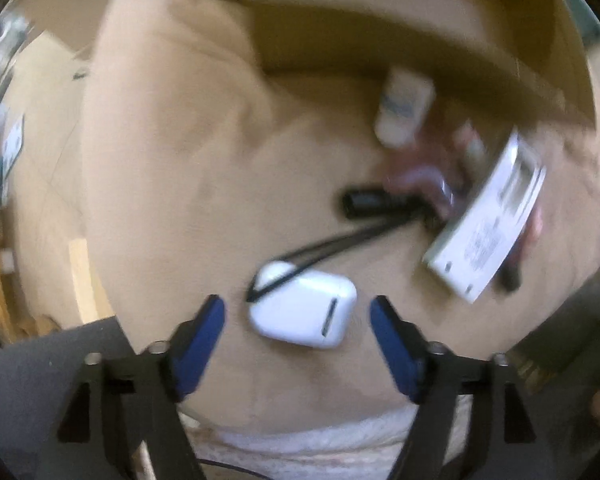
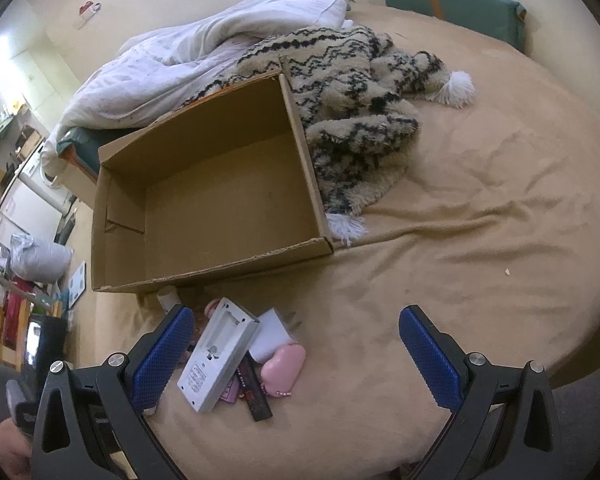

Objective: Organize rigid objects
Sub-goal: 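Lower the left tool onto the white earbud case and close on it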

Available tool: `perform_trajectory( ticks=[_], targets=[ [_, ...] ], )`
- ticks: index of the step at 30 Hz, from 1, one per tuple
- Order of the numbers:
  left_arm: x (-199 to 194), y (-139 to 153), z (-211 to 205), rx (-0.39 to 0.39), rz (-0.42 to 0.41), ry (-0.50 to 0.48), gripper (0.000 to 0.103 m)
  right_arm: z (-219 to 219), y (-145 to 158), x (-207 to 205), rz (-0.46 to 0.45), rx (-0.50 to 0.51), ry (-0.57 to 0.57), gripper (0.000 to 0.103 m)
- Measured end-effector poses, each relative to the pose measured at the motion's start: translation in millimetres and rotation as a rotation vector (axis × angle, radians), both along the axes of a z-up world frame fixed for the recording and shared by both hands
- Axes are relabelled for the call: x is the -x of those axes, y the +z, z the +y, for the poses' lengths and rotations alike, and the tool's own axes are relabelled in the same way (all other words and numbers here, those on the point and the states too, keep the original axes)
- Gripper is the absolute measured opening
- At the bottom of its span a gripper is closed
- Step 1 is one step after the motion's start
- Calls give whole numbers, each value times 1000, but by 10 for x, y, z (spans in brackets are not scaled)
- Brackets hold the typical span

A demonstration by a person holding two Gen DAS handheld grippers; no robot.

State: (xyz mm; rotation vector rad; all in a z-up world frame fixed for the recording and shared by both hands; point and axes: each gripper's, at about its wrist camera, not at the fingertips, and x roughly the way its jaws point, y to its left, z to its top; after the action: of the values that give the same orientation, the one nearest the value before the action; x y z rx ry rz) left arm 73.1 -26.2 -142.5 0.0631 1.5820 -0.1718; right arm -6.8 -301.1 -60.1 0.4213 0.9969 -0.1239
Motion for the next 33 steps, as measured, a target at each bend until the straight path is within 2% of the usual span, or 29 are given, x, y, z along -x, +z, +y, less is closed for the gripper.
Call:
perform_trajectory(
  ticks=[2, 5, 10, 13, 18, 19, 20, 21, 26, 30, 33],
  targets=[
    [-43, 73, 140, 46, -15, 83, 78, 8, -5, -11, 5, -2, 5, 103],
    [-76, 11, 238, 55, 42, 125, 79, 41, -2, -18, 5, 1, 20, 103],
    [8, -168, 63, 39, 124, 21, 79, 53, -8, -14, 7, -3, 28, 103],
    [120, -310, 16, 41, 177, -7, 78, 38, -12, -14, 11, -7, 22, 103],
    [55, -313, -108, 22, 126, -43, 78, 47, -26, -26, 19, -11, 23, 103],
    [50, -323, -138, 18, 126, -55, 73, 57, -23, -29, 19, -7, 26, 103],
    [53, -342, -155, 5, 129, -61, 57, 60, -21, -26, 18, -4, 29, 103],
    [54, -356, -159, -6, 140, -61, 55, 65, -17, -25, 17, 1, 32, 103],
    [159, -273, -132, -7, 152, -90, 54, 41, -25, -13, 22, -3, 25, 103],
    [300, -195, -30, -13, 207, -108, 54, 32, -29, -19, 25, -26, 24, 103],
    [377, 16, 6, -2, 175, -109, 54, 50, -1, -13, 13, -22, 31, 103]
  ],
)
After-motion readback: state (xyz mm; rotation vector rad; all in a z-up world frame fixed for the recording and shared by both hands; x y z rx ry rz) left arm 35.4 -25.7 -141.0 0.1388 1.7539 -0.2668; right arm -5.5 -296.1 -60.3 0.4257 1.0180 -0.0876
